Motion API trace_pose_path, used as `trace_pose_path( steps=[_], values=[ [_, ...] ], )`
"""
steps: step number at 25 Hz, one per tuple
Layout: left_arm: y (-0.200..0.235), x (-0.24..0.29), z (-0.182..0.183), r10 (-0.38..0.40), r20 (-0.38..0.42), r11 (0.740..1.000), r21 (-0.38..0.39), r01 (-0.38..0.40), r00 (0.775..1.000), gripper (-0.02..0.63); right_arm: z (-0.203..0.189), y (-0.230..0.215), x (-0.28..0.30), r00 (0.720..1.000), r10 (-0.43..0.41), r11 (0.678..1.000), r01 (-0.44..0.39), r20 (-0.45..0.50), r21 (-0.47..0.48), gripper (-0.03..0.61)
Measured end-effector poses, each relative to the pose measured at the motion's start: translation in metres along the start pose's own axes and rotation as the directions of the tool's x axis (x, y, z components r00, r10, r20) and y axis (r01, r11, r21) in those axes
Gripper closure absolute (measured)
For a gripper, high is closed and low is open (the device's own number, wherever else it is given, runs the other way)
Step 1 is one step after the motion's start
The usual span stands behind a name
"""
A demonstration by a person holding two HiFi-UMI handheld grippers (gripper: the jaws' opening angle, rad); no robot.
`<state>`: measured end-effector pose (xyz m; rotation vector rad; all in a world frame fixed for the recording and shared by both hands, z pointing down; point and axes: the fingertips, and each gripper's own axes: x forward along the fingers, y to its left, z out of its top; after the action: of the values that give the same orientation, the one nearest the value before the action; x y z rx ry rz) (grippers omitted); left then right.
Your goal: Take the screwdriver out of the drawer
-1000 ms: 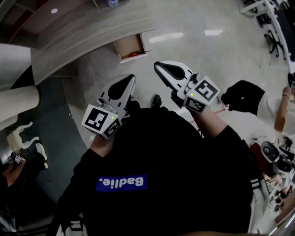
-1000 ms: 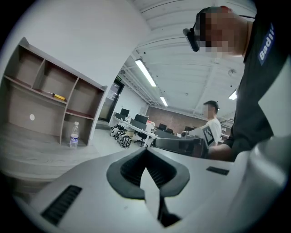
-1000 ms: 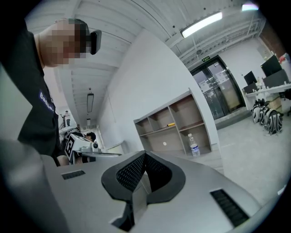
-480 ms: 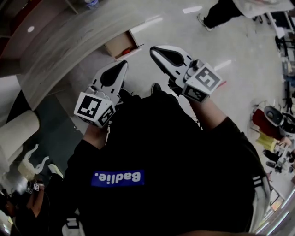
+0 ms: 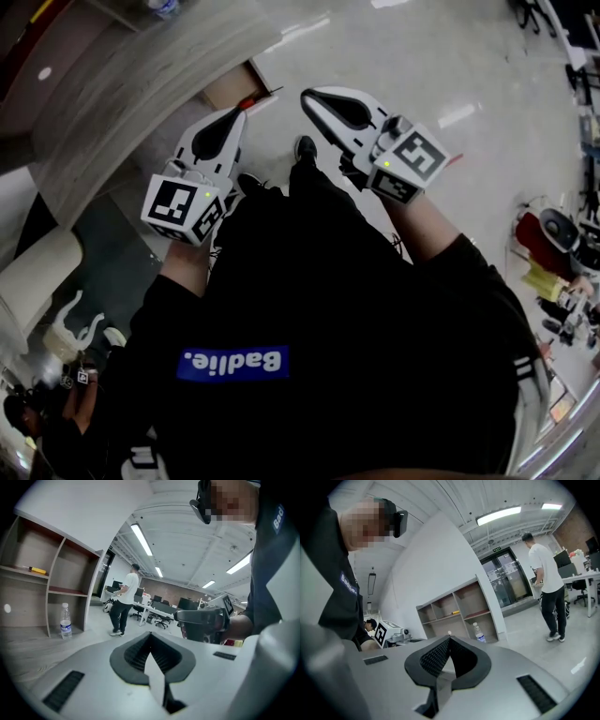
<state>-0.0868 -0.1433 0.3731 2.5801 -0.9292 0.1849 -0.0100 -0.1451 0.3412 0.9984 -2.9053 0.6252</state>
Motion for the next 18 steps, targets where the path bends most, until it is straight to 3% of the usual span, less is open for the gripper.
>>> trace_pose_path(
  steps=[6, 10, 14, 18],
  values=[
    [0.015, 0.024, -0.023, 0.051, -0.083, 0.998, 0.049, -0.047, 0.995, 0.612, -0.002, -0.023, 0.014, 0.998, 0.057, 0.998, -0.057, 0.007, 0.038, 0.551],
    [0.027, 0.037, -0.064, 0.101, -0.153, 0.992, 0.097, -0.087, 0.983, 0.612, -0.027, -0.037, 0.019, 0.996, 0.075, 0.997, -0.074, -0.039, 0.037, 0.551],
    [0.032, 0.042, -0.096, 0.132, -0.231, 0.978, 0.187, -0.089, 0.964, 0.611, -0.029, -0.043, 0.02, 0.995, 0.092, 0.995, -0.091, -0.033, 0.04, 0.551],
    [0.034, 0.048, -0.132, 0.14, -0.338, 0.963, 0.267, -0.048, 0.93, 0.611, -0.029, -0.05, 0.016, 0.995, 0.103, 0.992, -0.101, -0.01, 0.077, 0.551]
  ],
)
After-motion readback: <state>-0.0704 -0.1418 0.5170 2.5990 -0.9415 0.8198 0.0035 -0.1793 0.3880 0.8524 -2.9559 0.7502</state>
